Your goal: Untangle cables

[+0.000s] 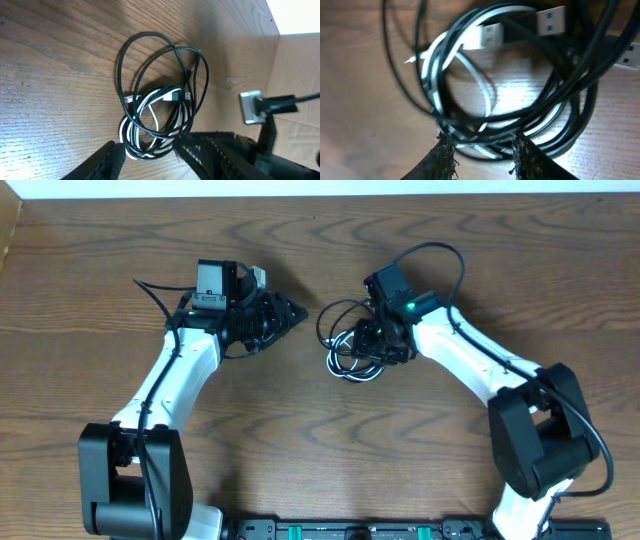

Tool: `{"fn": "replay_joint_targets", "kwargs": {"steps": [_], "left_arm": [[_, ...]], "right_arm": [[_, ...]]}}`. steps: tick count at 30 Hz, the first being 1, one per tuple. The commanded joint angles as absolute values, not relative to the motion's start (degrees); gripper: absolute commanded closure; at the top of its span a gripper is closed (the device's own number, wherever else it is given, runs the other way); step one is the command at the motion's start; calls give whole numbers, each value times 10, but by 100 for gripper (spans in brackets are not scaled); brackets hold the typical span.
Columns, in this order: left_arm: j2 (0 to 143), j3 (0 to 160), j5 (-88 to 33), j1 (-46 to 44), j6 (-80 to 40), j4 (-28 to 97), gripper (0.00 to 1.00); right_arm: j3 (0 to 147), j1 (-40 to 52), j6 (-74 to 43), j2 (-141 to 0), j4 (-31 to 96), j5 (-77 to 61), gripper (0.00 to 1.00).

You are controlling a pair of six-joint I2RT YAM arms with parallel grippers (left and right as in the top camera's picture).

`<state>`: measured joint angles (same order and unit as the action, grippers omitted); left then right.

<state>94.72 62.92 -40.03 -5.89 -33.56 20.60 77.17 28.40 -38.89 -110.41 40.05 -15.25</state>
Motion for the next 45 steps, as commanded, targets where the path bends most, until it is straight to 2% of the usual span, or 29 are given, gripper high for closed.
{"fn": "replay_joint_targets", "kwargs": {"steps": [1,2,7,9,11,18,21,22,24,25,35,45], "left_arm": [[943,630,-393,-60,-326,208,44],[943,630,-393,-60,-326,208,45],[943,630,-393,-60,-325,208,44],[943,630,-393,-60,-325,208,44],[943,630,-393,-60,-315,208,44],[943,630,-393,-60,-302,205,44],[943,630,-393,-60,-302,205,44],[943,630,-393,-60,-302,206,44],[943,630,-393,-60,-302,205,44],[943,630,-393,-60,-302,205,44],[943,630,-393,-60,-302,206,44],[943,630,-393,-60,-302,223,44]], "right_arm": [[771,279,-433,-1110,398,-110,68],[771,279,-433,-1110,397,-105,69],[771,277,-433,-1110,383,-83,94],[772,274,-433,-1110,379,-86,99],[773,271,-427,-1109,379,-93,99],[787,252,-257,-1035,379,-162,99],[787,237,-258,-995,381,-162,99],[787,228,-268,-982,384,-162,90],[786,225,-267,-981,384,-160,61],[786,225,-268,-987,383,-155,58],[785,261,-256,-1096,279,-124,60],[786,260,-269,-1169,208,129,62]]}}
